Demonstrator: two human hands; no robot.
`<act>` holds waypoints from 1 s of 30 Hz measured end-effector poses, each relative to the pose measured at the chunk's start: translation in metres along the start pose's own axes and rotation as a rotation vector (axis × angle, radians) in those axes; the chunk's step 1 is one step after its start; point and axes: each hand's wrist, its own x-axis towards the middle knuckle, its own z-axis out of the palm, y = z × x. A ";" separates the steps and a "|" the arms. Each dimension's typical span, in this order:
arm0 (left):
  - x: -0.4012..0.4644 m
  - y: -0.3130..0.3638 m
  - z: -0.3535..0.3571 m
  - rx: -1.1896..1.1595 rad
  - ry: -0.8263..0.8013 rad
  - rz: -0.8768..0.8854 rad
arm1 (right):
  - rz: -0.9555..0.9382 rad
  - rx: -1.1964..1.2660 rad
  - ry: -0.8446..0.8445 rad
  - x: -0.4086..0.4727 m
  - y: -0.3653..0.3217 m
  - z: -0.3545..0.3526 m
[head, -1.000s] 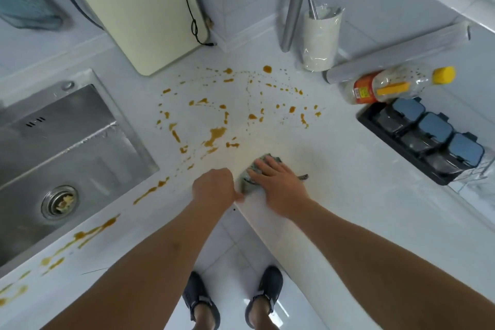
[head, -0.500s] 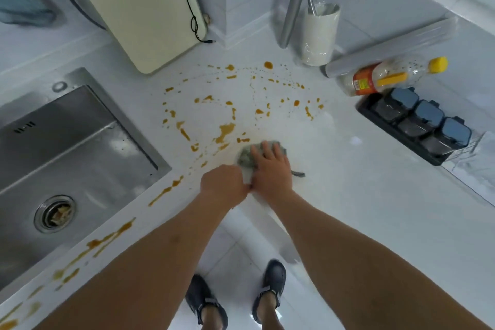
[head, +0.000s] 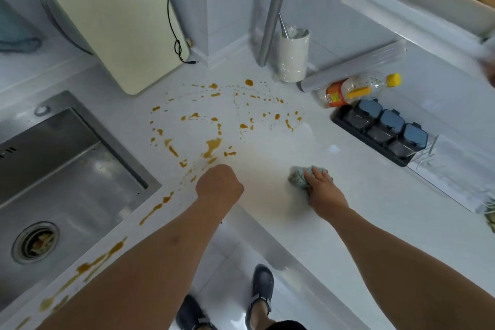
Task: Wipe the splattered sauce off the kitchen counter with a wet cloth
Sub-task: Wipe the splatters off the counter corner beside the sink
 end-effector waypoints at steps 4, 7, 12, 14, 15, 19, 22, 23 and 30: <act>0.016 0.018 0.013 -0.052 0.021 -0.045 | 0.091 -0.001 -0.022 0.034 0.001 -0.022; 0.026 0.036 0.030 -0.055 -0.029 -0.160 | 0.094 -0.110 0.024 0.060 -0.004 -0.043; 0.035 0.062 0.055 0.101 -0.132 -0.345 | 0.049 -0.065 0.200 0.114 -0.014 -0.088; 0.041 0.066 0.058 0.119 -0.110 -0.369 | 0.039 0.017 0.285 0.143 -0.017 -0.107; 0.044 0.067 0.061 0.120 -0.118 -0.378 | 0.032 0.030 0.335 0.157 -0.018 -0.114; 0.056 0.062 0.065 0.106 -0.121 -0.393 | -0.037 0.076 0.347 0.197 -0.025 -0.117; 0.059 0.060 0.067 0.064 -0.111 -0.416 | -0.013 0.213 0.257 0.205 -0.039 -0.108; 0.060 0.060 0.067 0.070 -0.111 -0.415 | -0.016 0.271 0.257 0.201 -0.044 -0.104; 0.055 0.065 0.059 0.129 -0.092 -0.375 | -0.506 0.068 0.173 0.162 -0.020 -0.072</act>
